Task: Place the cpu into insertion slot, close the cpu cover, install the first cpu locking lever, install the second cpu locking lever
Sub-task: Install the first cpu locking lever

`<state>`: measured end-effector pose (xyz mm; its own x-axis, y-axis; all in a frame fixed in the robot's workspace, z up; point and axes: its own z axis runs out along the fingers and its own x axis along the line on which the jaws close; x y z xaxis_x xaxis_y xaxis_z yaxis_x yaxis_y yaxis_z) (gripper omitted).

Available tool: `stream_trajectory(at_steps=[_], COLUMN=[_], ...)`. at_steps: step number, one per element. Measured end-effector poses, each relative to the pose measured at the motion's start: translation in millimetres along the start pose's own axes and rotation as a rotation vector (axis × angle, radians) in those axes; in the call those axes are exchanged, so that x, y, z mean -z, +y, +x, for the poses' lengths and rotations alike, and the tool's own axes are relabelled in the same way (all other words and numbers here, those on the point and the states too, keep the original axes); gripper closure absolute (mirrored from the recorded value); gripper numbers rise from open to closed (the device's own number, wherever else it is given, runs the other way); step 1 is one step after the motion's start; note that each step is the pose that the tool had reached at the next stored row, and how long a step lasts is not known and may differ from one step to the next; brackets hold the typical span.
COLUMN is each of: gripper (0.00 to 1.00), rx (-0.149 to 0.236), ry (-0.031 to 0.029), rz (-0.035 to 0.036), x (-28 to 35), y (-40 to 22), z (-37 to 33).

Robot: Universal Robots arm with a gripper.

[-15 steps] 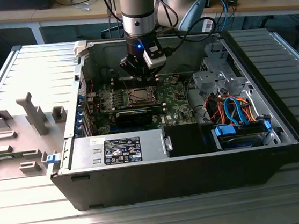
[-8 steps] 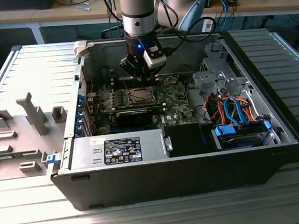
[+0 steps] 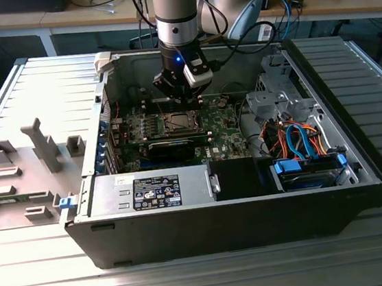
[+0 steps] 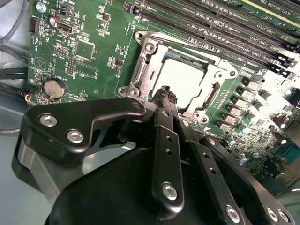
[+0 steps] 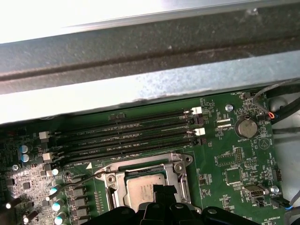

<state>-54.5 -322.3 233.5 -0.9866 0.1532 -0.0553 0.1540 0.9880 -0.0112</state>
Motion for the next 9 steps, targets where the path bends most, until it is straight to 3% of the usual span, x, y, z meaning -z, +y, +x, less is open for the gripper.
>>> stream_trajectory(at_steps=[9], gripper=[0.89], rx=[0.034], ry=[-0.0003], rz=[-0.0019], x=[0.0], y=[0.0], z=[0.0])
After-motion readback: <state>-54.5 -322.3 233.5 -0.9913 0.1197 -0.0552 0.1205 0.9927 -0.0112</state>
